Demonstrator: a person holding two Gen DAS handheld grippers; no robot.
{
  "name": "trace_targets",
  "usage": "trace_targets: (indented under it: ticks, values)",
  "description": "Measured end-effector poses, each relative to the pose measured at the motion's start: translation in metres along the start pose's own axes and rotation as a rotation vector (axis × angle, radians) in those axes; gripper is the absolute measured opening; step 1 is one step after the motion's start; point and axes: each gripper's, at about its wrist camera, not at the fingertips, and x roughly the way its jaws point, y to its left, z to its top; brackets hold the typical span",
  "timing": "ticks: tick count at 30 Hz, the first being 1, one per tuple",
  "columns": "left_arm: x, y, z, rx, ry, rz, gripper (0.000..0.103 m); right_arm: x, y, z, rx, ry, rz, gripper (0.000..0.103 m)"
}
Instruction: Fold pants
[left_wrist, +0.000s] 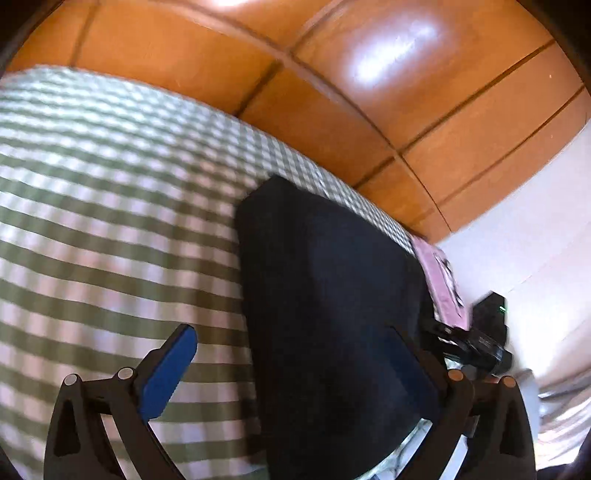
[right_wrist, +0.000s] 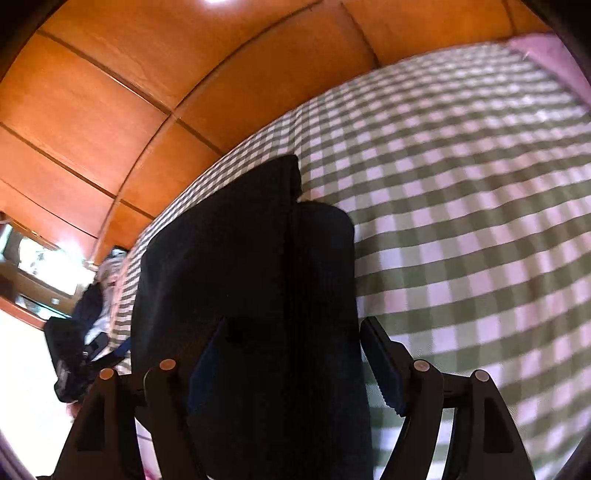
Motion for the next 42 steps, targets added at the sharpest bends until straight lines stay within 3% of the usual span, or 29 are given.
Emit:
trace_targets:
  ticks: [1, 2, 4, 6, 8, 11, 15, 19, 27, 30, 32, 34, 37, 39, 42]
  values:
    - [0.008, 0.000, 0.000, -0.006, 0.021, 0.016, 0.094, 0.006, -0.005, 0.000, 0.012, 0.019, 0.019, 0.074]
    - [0.018, 0.001, 0.001, -0.013, 0.057, 0.022, 0.077, 0.011, -0.008, -0.001, 0.016, 0.037, 0.047, 0.074]
    - [0.038, 0.006, -0.002, -0.043, 0.130, -0.032, 0.066, 0.013, -0.009, -0.005, -0.004, 0.046, 0.079, 0.065]
    - [0.041, 0.004, -0.005, -0.033, 0.121, -0.046, 0.058, 0.011, -0.006, -0.007, -0.035, 0.037, 0.079, 0.053]
    - [0.036, -0.003, -0.005, -0.009, 0.091, -0.073, 0.044, 0.007, -0.002, -0.008, -0.043, 0.031, 0.086, 0.047]
    - [0.023, -0.012, 0.004, 0.026, 0.054, -0.105, 0.039, 0.000, 0.013, -0.004, -0.082, 0.016, 0.081, 0.043]
    - [0.003, -0.023, 0.039, 0.077, -0.036, -0.106, 0.039, -0.001, 0.037, 0.019, -0.121, -0.025, 0.126, 0.043]
    - [0.000, -0.022, 0.088, 0.133, -0.090, -0.039, 0.039, 0.019, 0.059, 0.062, -0.145, -0.066, 0.160, 0.043]
    - [0.040, 0.024, 0.163, 0.121, -0.082, 0.135, 0.043, 0.103, 0.082, 0.146, -0.163, -0.016, 0.151, 0.044]
    - [0.072, 0.055, 0.168, 0.101, -0.002, 0.260, 0.051, 0.149, 0.072, 0.157, -0.158, 0.037, 0.079, 0.052]
    - [0.082, 0.069, 0.165, 0.085, -0.011, 0.282, 0.073, 0.167, 0.058, 0.156, -0.118, 0.047, 0.104, 0.059]
    - [0.082, 0.077, 0.163, 0.043, -0.030, 0.264, 0.074, 0.167, 0.051, 0.153, -0.095, 0.019, 0.145, 0.059]
    - [0.075, 0.066, 0.159, 0.060, -0.065, 0.320, 0.074, 0.164, 0.059, 0.151, -0.127, 0.015, 0.103, 0.060]
    - [0.065, 0.049, 0.153, 0.082, -0.099, 0.389, 0.074, 0.158, 0.075, 0.153, -0.163, 0.006, 0.019, 0.068]
    - [0.045, 0.029, 0.147, 0.099, -0.167, 0.512, 0.074, 0.141, 0.102, 0.151, -0.234, -0.073, -0.115, 0.069]
